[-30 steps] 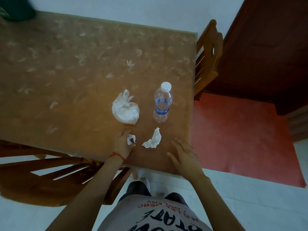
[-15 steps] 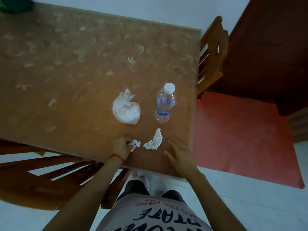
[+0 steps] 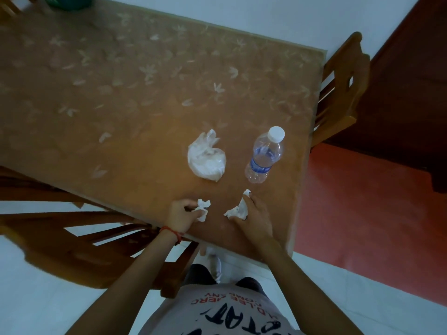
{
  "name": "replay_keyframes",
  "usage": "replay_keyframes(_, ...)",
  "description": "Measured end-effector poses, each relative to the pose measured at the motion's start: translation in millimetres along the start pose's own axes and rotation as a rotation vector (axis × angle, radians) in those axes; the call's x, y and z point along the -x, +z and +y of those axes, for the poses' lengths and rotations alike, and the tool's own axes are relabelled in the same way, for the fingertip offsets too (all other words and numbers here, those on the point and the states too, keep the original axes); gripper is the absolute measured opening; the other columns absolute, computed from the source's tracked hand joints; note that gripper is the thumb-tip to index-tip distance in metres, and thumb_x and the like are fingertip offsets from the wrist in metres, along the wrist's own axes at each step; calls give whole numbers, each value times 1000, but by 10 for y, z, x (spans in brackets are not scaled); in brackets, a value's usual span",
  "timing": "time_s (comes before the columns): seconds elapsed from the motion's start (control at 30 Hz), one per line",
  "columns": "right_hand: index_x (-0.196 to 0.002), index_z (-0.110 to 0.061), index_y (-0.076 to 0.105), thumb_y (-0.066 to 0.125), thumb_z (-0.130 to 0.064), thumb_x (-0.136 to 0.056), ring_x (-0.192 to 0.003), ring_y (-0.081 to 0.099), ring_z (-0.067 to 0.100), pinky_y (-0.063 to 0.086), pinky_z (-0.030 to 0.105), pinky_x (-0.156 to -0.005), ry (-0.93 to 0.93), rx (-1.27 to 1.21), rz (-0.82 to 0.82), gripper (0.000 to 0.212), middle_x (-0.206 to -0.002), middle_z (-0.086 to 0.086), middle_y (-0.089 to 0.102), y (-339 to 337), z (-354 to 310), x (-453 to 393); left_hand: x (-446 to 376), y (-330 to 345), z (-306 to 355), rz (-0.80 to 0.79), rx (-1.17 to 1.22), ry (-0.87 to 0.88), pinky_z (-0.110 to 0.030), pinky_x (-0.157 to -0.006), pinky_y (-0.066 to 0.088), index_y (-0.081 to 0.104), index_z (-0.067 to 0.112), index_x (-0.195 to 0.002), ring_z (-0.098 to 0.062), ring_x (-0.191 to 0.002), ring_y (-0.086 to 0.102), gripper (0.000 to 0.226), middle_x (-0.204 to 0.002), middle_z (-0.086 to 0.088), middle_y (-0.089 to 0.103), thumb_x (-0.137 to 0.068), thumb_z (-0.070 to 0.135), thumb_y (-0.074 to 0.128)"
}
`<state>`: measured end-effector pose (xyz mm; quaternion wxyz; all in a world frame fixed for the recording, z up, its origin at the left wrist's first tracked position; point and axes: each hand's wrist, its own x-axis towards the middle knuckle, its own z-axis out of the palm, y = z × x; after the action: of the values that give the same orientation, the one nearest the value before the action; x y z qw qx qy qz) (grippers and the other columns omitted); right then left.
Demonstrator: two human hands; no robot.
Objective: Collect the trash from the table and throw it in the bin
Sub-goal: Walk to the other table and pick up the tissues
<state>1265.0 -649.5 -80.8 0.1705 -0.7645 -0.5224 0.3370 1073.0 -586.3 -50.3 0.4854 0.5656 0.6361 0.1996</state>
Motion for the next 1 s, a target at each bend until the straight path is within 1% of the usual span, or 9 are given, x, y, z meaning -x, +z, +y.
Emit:
replay_keyframes(0.07, -138, -16, 34, 66, -41, -79, -132, 30, 25, 28, 39, -109, -11, 67, 37, 72, -144, 8, 34, 52, 0, -27, 9, -21, -7, 15, 24, -11, 0, -48, 38, 68, -2, -82, -3, -60, 51, 16, -63, 8, 58, -68, 2, 75)
replay_keyframes(0.23, -128, -13, 50, 59, -24, -87, -115, 43, 23, 41, 32, -94, -59, 75, 94, 44, -123, 7, 48, 84, 24, -26, 8, -61, -52, 29, 50, -28, 0, -48, 36, 68, 3, -76, -5, -59, 51, 11, -62, 6, 59, -68, 3, 76)
replay_keyframes(0.3, -123, -10, 55, 58, -20, -88, -110, 49, 24, 42, 31, -91, -62, 23, 85, 37, -119, 10, 52, 63, 29, -32, 8, -68, -59, 29, 67, -32, -3, -50, 38, 68, 2, -76, -10, -61, 52, 10, -62, 1, 60, -69, 3, 75)
replay_keyframes(0.37, -119, -9, 59, 59, -18, -87, -102, 54, 23, 43, 28, -89, -49, -39, 81, 33, -115, 11, 56, 33, 21, -36, 13, -76, -55, 40, 74, -35, -12, -55, 41, 69, 1, -77, -15, -65, 52, 10, -67, -7, 61, -69, 3, 75)
replay_keyframes(0.53, -103, -17, 69, 67, -18, -81, -85, 57, 9, 41, 19, -76, -5, -280, 144, 22, -101, 3, 67, -79, -71, 7, 53, -88, -3, 63, 115, -47, -23, -61, 40, 67, -5, -78, -20, -72, 52, 12, -75, -12, 60, -70, 2, 74)
replay_keyframes(0.7, -98, -22, 71, 70, -20, -77, -74, 61, -10, 44, 4, -63, 32, -522, 166, 21, -83, -14, 69, -219, -183, 68, 181, -108, 52, 119, 172, -54, -5, -47, 41, 65, -9, -82, -18, -68, 52, 15, -76, -11, 58, -71, -1, 72)
replay_keyframes(0.77, -98, -20, 72, 70, -20, -77, -69, 61, -11, 44, 3, -62, 13, -554, 158, 21, -78, -19, 66, -267, -216, 92, 250, -120, 73, 162, 168, -49, -5, -48, 40, 65, -9, -81, -16, -65, 51, 16, -70, -8, 58, -71, 0, 73)
replay_keyframes(0.87, -98, -19, 71, 70, -18, -78, -68, 62, -7, 47, 8, -63, -31, -583, 123, 20, -78, -18, 67, -318, -256, 162, 378, -149, 110, 254, 175, -36, -4, -52, 40, 67, -5, -83, -12, -64, 51, 17, -65, 0, 57, -69, 3, 75)
replay_keyframes(1.0, -98, -20, 71, 71, -20, -78, -68, 61, -10, 45, 4, -62, -103, -603, 69, 20, -78, -18, 68, -375, -320, 295, 632, -202, 173, 378, 271, -26, -1, -46, 40, 67, -1, -86, -1, -54, 54, 19, -63, 3, 56, -69, 2, 75)
